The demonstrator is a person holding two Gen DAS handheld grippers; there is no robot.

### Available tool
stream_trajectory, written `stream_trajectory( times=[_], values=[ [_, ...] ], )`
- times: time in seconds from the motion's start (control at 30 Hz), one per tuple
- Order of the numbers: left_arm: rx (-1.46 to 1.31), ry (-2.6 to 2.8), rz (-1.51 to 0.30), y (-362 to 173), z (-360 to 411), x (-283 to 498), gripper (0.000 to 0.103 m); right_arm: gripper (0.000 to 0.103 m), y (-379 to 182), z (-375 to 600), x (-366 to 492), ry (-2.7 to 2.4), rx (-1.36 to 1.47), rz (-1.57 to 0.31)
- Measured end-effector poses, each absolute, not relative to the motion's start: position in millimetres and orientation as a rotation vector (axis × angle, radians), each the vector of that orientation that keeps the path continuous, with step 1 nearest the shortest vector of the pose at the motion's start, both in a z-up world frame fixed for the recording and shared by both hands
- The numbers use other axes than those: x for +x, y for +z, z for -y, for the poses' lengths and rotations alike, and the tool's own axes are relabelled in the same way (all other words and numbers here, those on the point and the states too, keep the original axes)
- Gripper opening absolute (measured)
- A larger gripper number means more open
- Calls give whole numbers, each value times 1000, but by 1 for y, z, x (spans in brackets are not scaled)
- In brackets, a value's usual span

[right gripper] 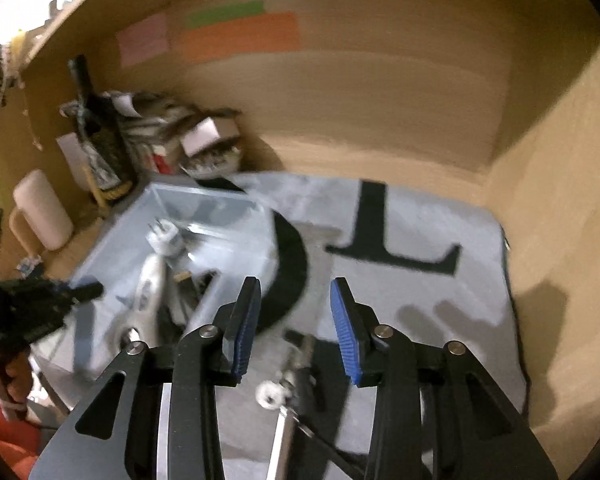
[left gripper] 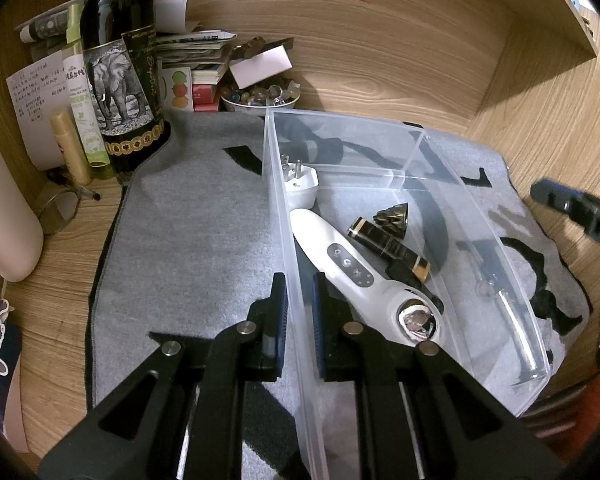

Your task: Organize rigid objects

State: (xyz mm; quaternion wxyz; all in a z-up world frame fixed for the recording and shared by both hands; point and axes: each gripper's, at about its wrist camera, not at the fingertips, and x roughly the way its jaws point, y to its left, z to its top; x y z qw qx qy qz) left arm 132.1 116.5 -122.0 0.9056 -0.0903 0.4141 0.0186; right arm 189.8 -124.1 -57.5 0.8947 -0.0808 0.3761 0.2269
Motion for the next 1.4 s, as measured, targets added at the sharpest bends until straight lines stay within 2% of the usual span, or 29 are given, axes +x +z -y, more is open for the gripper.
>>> stream_trajectory(
  times=[0.53,0.67,0.8,1.1,1.4],
  values=[
    [-191,36,-851,-122,-115,131,11,33,-138,135,184,437,-214,-983],
    [-192,37,-851,-122,-115,131,11,33,-138,139,185,428,-214,-978],
    [-193,37,-851,-122,-115,131,11,19,-140,143,190,430,-197,-982],
    [-193,36,-851,-122,-115,131,12,17,-139,136,191,424,-166,-959],
    [-194,35,-849,-122,-114,130,11,17,-99,133,193,425,-154,-850]
  ],
)
